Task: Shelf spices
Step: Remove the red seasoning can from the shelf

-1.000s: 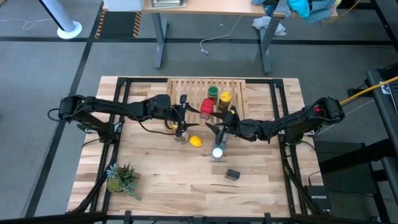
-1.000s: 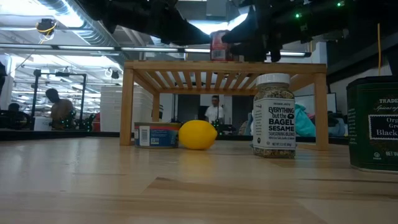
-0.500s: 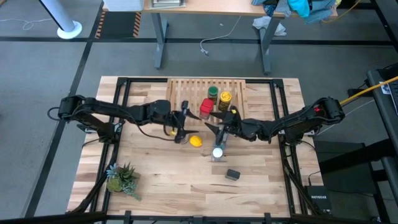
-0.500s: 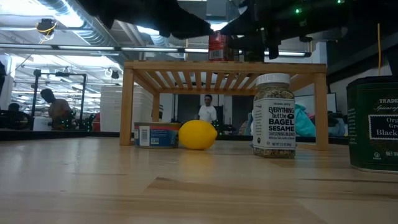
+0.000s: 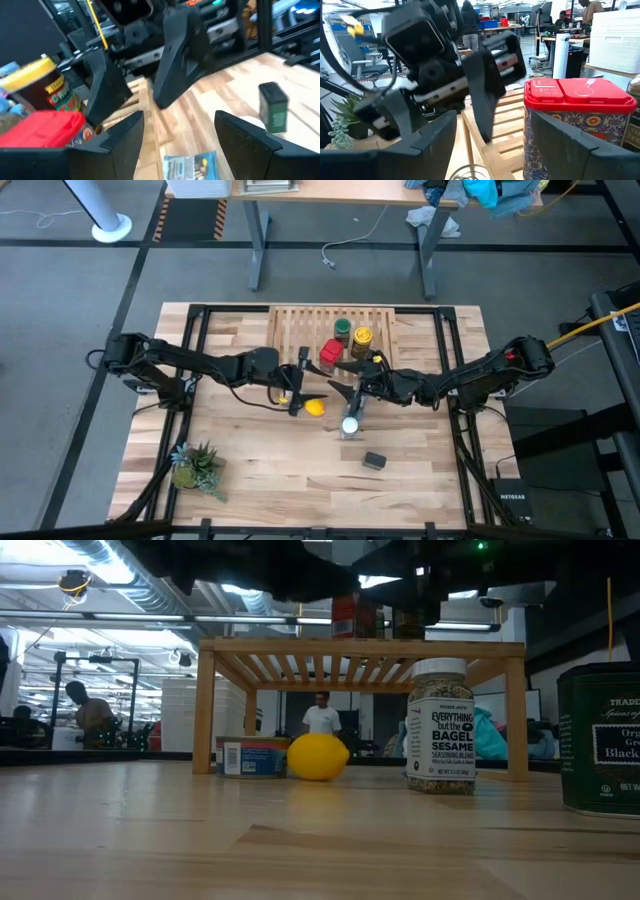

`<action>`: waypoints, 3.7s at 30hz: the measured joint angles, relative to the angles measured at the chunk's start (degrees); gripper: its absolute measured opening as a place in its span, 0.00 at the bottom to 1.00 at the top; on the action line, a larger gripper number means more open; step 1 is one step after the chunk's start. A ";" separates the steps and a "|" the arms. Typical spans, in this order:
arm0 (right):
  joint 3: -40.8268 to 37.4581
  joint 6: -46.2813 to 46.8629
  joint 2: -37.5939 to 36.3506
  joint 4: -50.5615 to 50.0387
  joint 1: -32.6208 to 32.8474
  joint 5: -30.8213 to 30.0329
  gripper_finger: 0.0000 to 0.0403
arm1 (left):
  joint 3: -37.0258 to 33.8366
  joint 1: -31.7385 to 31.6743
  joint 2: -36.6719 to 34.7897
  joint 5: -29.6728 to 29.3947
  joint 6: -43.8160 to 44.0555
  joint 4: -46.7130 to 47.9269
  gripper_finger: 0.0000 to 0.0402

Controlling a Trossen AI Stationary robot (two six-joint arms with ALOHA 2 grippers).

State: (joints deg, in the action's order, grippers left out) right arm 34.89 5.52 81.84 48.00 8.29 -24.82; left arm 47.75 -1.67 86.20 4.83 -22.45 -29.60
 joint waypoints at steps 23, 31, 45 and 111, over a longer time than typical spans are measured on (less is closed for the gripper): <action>0.00 -2.91 -0.04 4.35 0.00 0.48 0.64 | -0.02 1.68 6.29 -22.96 -1.85 -10.29 0.59; 0.00 -4.09 -0.04 4.14 1.80 -0.05 0.64 | -0.02 2.99 6.29 -29.31 -3.53 -10.04 0.59; 0.00 -16.91 -0.04 4.24 10.64 -23.90 0.64 | -0.02 5.44 6.27 -44.53 -7.78 -10.06 0.59; -0.01 -30.08 -0.04 4.62 18.69 -50.15 0.64 | -0.42 -14.73 -15.81 -11.16 11.33 25.72 0.59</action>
State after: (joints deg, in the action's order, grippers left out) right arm 34.88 -24.56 81.80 52.62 26.98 -74.97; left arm 47.33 -16.40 70.39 -6.33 -11.11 -3.88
